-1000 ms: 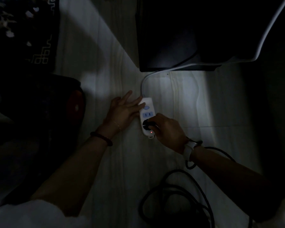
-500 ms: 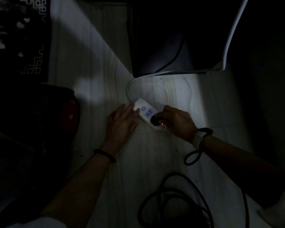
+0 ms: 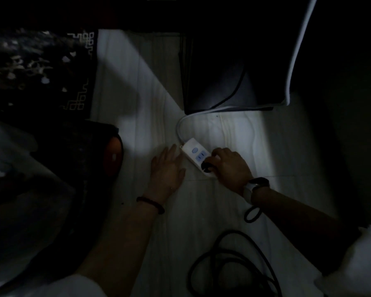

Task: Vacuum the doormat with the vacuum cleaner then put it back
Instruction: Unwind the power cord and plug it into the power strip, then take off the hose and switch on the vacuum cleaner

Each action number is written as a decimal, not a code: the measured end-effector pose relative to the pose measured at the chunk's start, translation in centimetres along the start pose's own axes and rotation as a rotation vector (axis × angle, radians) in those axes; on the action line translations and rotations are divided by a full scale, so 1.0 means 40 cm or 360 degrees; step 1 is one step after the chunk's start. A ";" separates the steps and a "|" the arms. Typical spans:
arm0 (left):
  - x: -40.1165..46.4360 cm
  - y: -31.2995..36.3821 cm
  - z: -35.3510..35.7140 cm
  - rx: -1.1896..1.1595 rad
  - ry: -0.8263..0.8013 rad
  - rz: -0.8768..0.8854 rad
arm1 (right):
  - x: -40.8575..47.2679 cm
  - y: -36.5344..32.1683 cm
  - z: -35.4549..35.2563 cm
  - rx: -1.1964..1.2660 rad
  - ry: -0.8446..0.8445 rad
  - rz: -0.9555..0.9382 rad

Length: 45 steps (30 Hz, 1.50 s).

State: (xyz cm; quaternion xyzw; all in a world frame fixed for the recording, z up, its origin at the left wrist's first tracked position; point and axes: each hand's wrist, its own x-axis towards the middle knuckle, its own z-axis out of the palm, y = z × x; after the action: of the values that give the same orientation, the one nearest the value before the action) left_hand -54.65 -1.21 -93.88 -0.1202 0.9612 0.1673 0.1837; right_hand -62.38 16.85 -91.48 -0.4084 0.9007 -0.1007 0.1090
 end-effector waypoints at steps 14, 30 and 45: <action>-0.606 0.235 -0.670 -0.0684 0.0587 -0.0227 | -0.216 -0.471 -0.620 0.0612 0.0226 0.0276; -1.226 0.011 -1.247 -0.0912 0.0896 -0.0858 | -0.241 -1.033 -1.211 0.1037 -0.0146 0.0214; -1.080 -0.572 -1.367 -0.1132 0.0648 -0.0778 | 0.051 -1.559 -1.047 0.1550 -0.0145 0.1044</action>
State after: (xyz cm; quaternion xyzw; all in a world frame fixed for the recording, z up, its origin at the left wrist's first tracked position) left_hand -26.02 -34.83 -35.31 -0.4284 0.8042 0.4110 -0.0270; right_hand -30.84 -21.11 -34.78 -0.0152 0.8244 -0.4460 0.3481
